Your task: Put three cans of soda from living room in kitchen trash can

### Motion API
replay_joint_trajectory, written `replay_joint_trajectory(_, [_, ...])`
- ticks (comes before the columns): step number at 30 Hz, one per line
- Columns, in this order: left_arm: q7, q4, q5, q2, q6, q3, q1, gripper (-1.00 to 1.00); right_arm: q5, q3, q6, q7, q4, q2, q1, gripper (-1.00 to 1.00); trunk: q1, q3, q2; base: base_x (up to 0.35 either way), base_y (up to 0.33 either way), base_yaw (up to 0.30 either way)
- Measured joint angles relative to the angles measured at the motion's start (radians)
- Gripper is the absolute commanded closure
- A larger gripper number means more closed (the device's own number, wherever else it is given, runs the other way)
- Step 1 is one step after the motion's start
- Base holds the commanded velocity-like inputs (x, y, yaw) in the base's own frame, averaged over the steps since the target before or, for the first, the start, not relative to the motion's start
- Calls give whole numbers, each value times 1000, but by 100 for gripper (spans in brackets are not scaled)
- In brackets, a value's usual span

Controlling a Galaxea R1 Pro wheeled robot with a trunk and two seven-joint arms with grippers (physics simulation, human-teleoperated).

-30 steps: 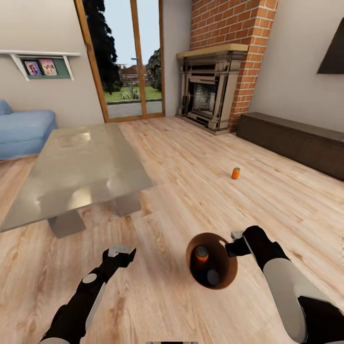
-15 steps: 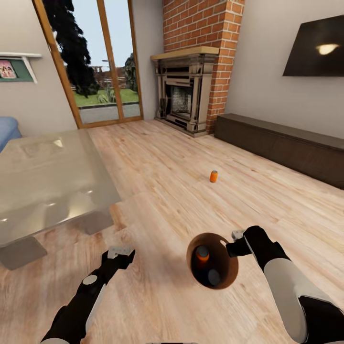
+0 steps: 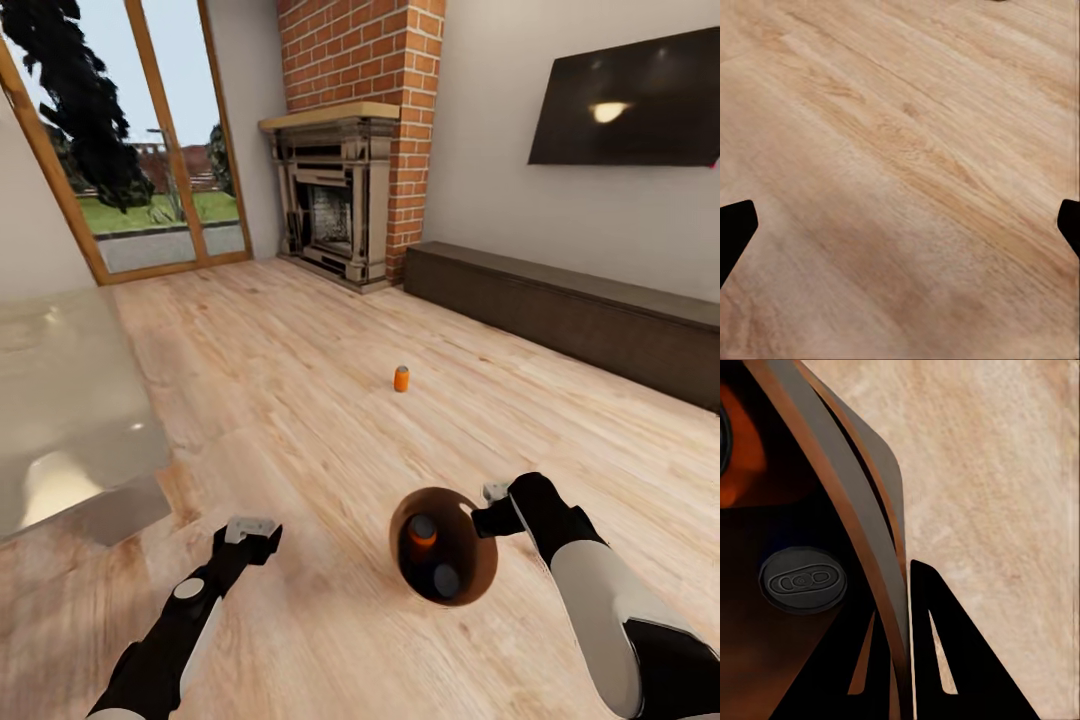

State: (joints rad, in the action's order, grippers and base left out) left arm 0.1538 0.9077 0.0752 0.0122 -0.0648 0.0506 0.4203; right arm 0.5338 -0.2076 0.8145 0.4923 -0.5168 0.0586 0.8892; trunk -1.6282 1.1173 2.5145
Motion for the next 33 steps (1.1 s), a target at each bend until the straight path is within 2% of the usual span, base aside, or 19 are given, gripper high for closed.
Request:
replay_joint_trajectory(25, [0,-24,3,0,17,1,0,-100,0,3,1,9,1,-3,0,100,0,-19,0,273,-199,-233])
replay_joint_trajectory(33, [0,-30,0,0,20,0,0,-100,4,3,-1,8,2,-4,0,100,0,-23,0,305,-110,-182])
